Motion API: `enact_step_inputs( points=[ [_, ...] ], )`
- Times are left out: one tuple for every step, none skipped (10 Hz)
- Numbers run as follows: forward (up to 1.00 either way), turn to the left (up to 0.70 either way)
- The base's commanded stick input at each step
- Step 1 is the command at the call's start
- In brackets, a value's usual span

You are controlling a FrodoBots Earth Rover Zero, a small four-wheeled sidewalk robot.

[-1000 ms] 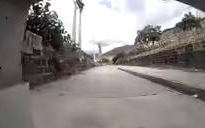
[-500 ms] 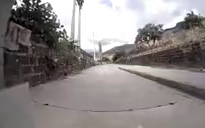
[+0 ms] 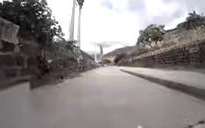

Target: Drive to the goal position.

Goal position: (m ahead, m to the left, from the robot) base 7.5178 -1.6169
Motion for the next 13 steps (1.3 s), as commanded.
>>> enact_step_inputs(
  points=[
    [1.00,0.00],
    [1.00,0.00],
    [1.00,0.00],
    [1.00,0.00],
    [1.00,0.00],
    [1.00,0.00],
    [1.00,0.00],
    [1.00,0.00],
    [1.00,0.00],
    [1.00,0.00],
    [1.00,0.00],
    [1.00,0.00],
    [1.00,0.00]
  ],
)
